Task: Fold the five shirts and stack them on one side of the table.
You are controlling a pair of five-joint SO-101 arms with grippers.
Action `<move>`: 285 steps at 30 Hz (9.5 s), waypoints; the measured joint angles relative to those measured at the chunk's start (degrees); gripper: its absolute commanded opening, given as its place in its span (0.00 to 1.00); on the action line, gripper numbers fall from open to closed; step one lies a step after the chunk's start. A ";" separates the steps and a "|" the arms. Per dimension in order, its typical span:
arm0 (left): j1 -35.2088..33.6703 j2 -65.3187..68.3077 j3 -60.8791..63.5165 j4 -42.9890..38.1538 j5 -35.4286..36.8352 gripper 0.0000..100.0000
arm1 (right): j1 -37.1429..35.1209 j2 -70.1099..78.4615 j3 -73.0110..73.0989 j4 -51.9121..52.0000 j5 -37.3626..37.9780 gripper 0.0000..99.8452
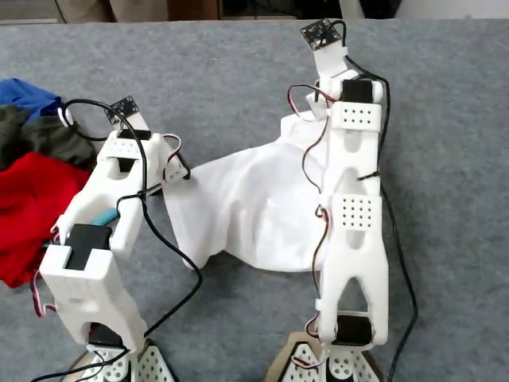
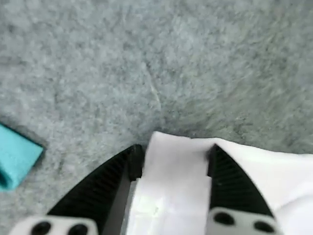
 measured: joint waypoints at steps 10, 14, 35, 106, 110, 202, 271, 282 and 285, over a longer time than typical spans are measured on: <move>0.09 0.09 -0.88 0.00 0.00 0.17 | 0.09 -0.26 2.37 -6.95 -3.08 0.25; 0.09 0.09 -0.88 0.00 0.00 0.17 | 0.09 -0.35 10.81 -13.10 -3.87 0.25; 0.09 0.09 -0.88 0.26 0.00 0.17 | 1.41 0.97 15.74 -24.00 -1.49 0.25; -0.09 0.09 -1.32 2.64 -9.23 0.02 | 2.46 -24.79 49.32 21.01 -0.88 0.00; -0.79 0.09 -1.32 2.81 -10.29 0.02 | 2.55 -34.64 62.95 20.57 -0.88 0.00; -2.20 0.18 -9.14 9.49 -13.45 0.02 | 0.00 -9.23 0.44 19.78 -10.02 0.01; -1.58 -71.21 27.08 -24.18 -21.01 0.02 | 5.54 -71.47 43.78 -11.25 -4.66 0.00; -3.25 -46.59 18.55 -34.73 -21.01 0.02 | 0.79 -64.88 44.31 -19.96 -5.27 0.00; -3.87 -42.99 16.53 -34.73 -21.01 0.02 | 0.35 -64.79 44.31 -16.88 -5.19 0.00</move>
